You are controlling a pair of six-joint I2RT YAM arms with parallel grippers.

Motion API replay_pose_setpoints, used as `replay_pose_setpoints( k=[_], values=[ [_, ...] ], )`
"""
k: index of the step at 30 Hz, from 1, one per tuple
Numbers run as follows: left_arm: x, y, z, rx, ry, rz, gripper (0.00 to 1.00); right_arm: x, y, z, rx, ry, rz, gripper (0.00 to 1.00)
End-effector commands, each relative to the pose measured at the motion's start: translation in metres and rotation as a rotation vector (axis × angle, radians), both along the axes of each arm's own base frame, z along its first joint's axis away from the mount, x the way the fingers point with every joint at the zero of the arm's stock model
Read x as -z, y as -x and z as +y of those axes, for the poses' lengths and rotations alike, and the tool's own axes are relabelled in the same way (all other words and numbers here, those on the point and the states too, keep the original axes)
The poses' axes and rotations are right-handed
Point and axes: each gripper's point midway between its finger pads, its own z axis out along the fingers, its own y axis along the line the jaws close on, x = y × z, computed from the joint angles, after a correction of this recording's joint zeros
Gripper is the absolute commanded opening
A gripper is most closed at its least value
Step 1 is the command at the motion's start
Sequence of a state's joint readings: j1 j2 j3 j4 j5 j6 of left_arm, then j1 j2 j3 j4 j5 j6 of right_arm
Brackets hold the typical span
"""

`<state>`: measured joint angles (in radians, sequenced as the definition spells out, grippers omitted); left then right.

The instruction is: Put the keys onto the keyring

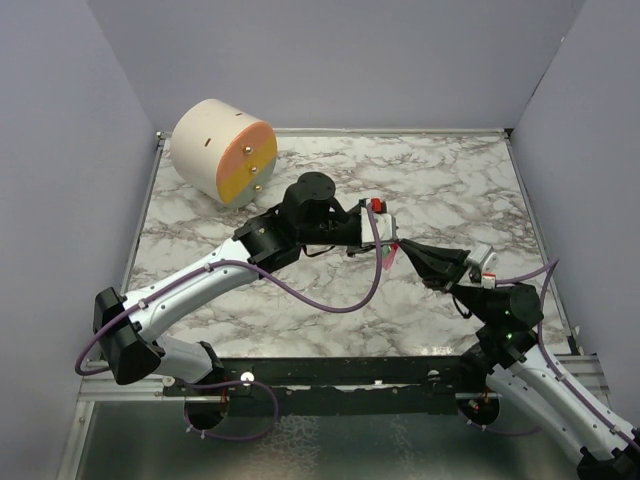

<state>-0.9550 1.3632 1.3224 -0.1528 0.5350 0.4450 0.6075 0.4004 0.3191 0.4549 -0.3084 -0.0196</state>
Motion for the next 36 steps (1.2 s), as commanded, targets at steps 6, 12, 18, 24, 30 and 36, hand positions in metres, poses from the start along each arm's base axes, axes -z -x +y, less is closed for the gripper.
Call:
replay_pose_setpoints(
  k=[6, 12, 18, 24, 30, 36],
  values=[
    [0.0, 0.006, -0.002, 0.053, -0.012, 0.003, 0.22, -0.012, 0.005, -0.002, -0.009, -0.011, -0.025, 0.01],
    [0.005, 0.008, -0.003, 0.064, -0.019, 0.012, 0.15, -0.011, 0.004, -0.002, -0.002, -0.011, -0.023, 0.01],
    [0.002, 0.009, -0.003, 0.066, -0.01, 0.012, 0.06, -0.01, 0.001, -0.003, 0.014, -0.012, -0.016, 0.01],
    [-0.002, 0.009, -0.002, 0.059, 0.0, 0.015, 0.0, -0.006, -0.01, -0.006, 0.056, -0.015, 0.024, 0.01],
    [-0.008, -0.001, -0.001, -0.031, 0.029, 0.069, 0.0, -0.005, -0.019, -0.01, 0.1, -0.024, 0.066, 0.13],
    [-0.008, -0.031, 0.003, -0.247, 0.046, 0.168, 0.0, -0.009, -0.022, -0.018, 0.142, -0.056, 0.08, 0.57]
  ],
)
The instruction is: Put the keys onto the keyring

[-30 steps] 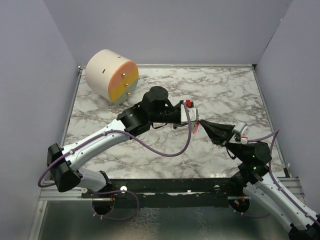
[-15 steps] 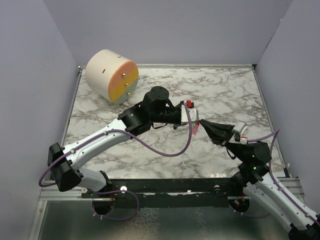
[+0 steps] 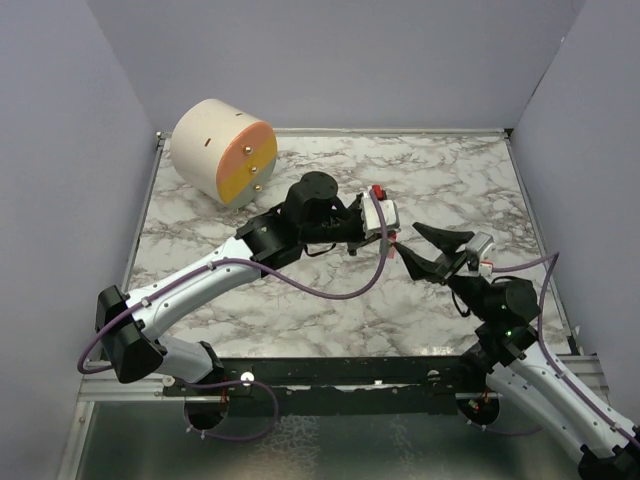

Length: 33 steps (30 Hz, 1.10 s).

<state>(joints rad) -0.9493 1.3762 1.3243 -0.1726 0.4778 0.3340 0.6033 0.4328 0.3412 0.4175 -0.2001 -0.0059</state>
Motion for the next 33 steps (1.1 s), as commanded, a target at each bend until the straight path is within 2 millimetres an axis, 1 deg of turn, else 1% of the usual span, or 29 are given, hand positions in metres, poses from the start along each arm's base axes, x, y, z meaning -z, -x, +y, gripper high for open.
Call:
replay_pose_setpoints(
  k=[1, 2, 6, 10, 14, 19, 23, 25, 29, 32, 33],
  values=[
    [-0.027, -0.027, 0.001, -0.194, 0.075, 0.056, 0.0, -0.013, -0.002, -0.009, 0.047, -0.038, 0.008, 0.59],
    [-0.032, -0.03, 0.001, -0.216, 0.088, 0.066, 0.0, -0.013, -0.003, -0.009, 0.048, -0.033, 0.01, 0.61],
    [-0.041, -0.039, 0.002, -0.287, 0.114, 0.117, 0.0, -0.01, -0.003, -0.003, 0.023, 0.006, 0.026, 0.65],
    [-0.044, -0.037, -0.003, -0.311, 0.134, 0.165, 0.0, -0.004, -0.009, 0.006, 0.003, 0.045, 0.045, 0.68],
    [-0.038, -0.03, -0.013, -0.322, 0.123, 0.194, 0.0, 0.003, -0.018, 0.007, 0.026, 0.05, 0.065, 0.71],
    [-0.026, -0.017, -0.027, -0.341, 0.09, 0.236, 0.0, 0.007, -0.021, 0.005, 0.049, 0.041, 0.066, 0.72],
    [-0.019, -0.009, -0.033, -0.379, 0.062, 0.255, 0.0, 0.009, -0.025, 0.0, 0.078, 0.02, 0.083, 0.72],
    [-0.018, -0.007, -0.035, -0.391, 0.054, 0.26, 0.0, 0.009, -0.026, -0.001, 0.088, 0.014, 0.086, 0.7],
    [-0.022, -0.01, -0.03, -0.432, 0.051, 0.261, 0.0, 0.013, -0.032, -0.005, 0.124, 0.016, 0.113, 0.61],
    [-0.029, -0.011, -0.026, -0.448, 0.05, 0.263, 0.0, 0.016, -0.037, -0.008, 0.152, 0.019, 0.133, 0.47],
    [-0.031, -0.01, -0.025, -0.449, 0.049, 0.268, 0.0, 0.017, -0.038, -0.009, 0.162, 0.015, 0.137, 0.39]
  ],
)
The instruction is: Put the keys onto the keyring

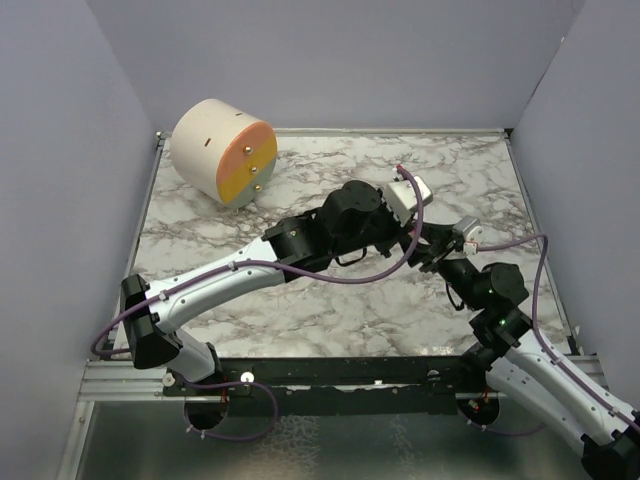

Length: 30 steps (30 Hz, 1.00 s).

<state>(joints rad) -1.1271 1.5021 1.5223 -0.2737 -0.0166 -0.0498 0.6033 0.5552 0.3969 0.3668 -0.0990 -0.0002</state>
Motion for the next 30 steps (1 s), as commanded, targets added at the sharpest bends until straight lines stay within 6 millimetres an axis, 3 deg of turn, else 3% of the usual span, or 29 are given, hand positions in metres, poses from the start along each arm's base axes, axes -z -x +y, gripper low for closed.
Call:
replay_pose_setpoints(
  k=[1, 4, 8, 15, 24, 28, 30],
  values=[
    [-0.023, -0.003, 0.009, -0.06, 0.021, 0.009, 0.0, 0.0, -0.009, -0.01, 0.077, -0.023, 0.016, 0.31],
    [-0.024, -0.001, 0.013, -0.065, 0.009, 0.023, 0.0, -0.001, -0.009, -0.015, 0.098, -0.036, 0.012, 0.16],
    [-0.02, 0.002, 0.017, -0.065, -0.019, 0.045, 0.0, -0.003, -0.007, -0.018, 0.106, -0.043, 0.004, 0.11],
    [-0.003, 0.006, 0.022, -0.067, -0.101, 0.1, 0.0, -0.003, -0.009, -0.021, 0.127, -0.041, 0.003, 0.09],
    [0.031, 0.011, 0.013, -0.042, -0.218, 0.194, 0.0, 0.007, -0.018, -0.022, 0.16, -0.02, 0.032, 0.08],
    [0.04, 0.009, 0.008, -0.042, -0.263, 0.216, 0.0, 0.011, -0.022, -0.025, 0.187, -0.013, 0.045, 0.08],
    [0.034, 0.007, 0.008, -0.041, -0.267, 0.211, 0.0, 0.013, -0.025, -0.027, 0.207, -0.008, 0.055, 0.08]
  ],
)
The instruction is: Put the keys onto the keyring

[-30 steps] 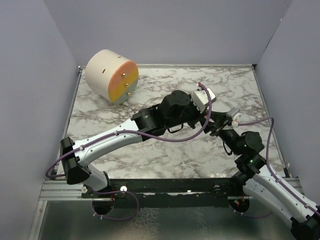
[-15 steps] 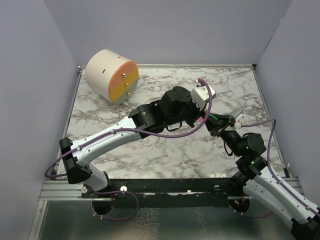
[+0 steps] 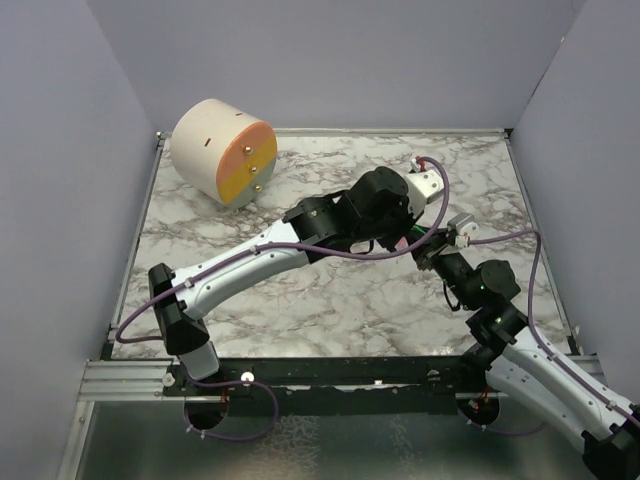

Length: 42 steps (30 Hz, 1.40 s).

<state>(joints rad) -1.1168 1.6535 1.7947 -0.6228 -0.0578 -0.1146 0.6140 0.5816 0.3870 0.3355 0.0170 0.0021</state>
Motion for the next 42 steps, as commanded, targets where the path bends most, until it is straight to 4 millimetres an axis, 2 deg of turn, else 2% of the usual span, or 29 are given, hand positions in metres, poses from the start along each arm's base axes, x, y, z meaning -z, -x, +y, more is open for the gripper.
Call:
replay_pose_setpoints(
  k=[1, 8, 17, 25, 29, 39, 42],
  values=[
    [0.022, 0.012, 0.0, 0.027, -0.101, 0.09, 0.0, -0.006, -0.012, -0.018, 0.115, -0.018, -0.012, 0.08],
    [0.026, -0.004, 0.006, 0.023, -0.144, 0.136, 0.0, -0.005, -0.013, -0.026, 0.157, -0.027, -0.005, 0.08],
    [0.043, -0.014, 0.013, 0.044, -0.197, 0.249, 0.0, -0.004, -0.014, -0.028, 0.171, -0.031, -0.004, 0.1],
    [0.05, -0.02, 0.016, 0.056, -0.217, 0.309, 0.0, -0.002, -0.015, -0.027, 0.165, -0.032, -0.002, 0.12],
    [0.056, -0.023, 0.019, 0.059, -0.232, 0.329, 0.0, -0.001, -0.016, -0.027, 0.171, -0.032, 0.009, 0.19],
    [0.067, -0.022, 0.025, 0.067, -0.272, 0.358, 0.0, 0.003, -0.017, -0.024, 0.163, -0.023, 0.019, 0.2],
    [0.067, -0.025, 0.028, 0.06, -0.275, 0.356, 0.0, 0.006, -0.019, -0.025, 0.171, -0.013, 0.036, 0.23]
  ],
)
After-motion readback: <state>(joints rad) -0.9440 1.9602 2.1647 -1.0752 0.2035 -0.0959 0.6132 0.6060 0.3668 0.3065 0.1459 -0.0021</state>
